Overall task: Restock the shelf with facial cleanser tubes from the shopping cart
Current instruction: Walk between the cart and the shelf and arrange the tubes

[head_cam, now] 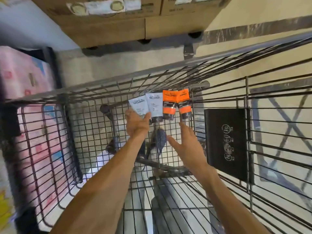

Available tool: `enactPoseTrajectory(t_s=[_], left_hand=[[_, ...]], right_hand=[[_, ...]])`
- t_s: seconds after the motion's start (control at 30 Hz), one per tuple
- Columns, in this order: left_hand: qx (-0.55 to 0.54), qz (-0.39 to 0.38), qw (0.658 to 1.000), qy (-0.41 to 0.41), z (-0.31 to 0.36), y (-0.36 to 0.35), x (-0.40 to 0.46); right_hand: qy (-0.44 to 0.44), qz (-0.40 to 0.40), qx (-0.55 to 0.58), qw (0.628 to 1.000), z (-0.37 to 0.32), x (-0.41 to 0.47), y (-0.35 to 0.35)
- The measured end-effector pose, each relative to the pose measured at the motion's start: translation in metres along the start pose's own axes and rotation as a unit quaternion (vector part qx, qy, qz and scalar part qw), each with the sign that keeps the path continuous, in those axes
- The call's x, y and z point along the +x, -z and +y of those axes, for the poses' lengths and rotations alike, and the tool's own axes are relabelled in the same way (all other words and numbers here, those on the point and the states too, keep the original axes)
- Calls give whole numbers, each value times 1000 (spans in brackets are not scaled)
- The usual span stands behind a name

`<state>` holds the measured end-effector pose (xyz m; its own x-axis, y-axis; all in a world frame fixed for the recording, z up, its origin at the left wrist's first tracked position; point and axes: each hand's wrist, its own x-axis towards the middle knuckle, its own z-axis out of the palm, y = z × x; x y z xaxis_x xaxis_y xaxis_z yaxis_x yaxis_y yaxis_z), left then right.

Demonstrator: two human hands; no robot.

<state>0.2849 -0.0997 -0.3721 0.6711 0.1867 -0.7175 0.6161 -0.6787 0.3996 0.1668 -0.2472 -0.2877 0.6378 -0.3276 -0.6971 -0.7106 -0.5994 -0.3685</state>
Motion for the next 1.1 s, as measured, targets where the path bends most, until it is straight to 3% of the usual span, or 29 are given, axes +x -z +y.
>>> enactPoseTrajectory(t_s=[0.17,0.43,0.57,0.77,0.9,1.1], left_hand=[[-21,-1,1000,7,-12,2,11],[-76,-5,997,29,-66,72,-23],[-108,-4,993,36,-92,100,-39],[-85,22,996,25,-119,117,-49],[-92,21,995,35,-132,112,-43],[-96,4,994,44,-135,104,-32]], right_hand=[[2,-17,-36,999,3,0,1],[18,-45,-69,996,-42,17,-2],[45,24,-123,991,-65,50,-23],[-19,51,-181,982,-88,94,-55],[-35,88,-38,995,-82,97,-72],[-96,67,-62,991,-83,104,-78]])
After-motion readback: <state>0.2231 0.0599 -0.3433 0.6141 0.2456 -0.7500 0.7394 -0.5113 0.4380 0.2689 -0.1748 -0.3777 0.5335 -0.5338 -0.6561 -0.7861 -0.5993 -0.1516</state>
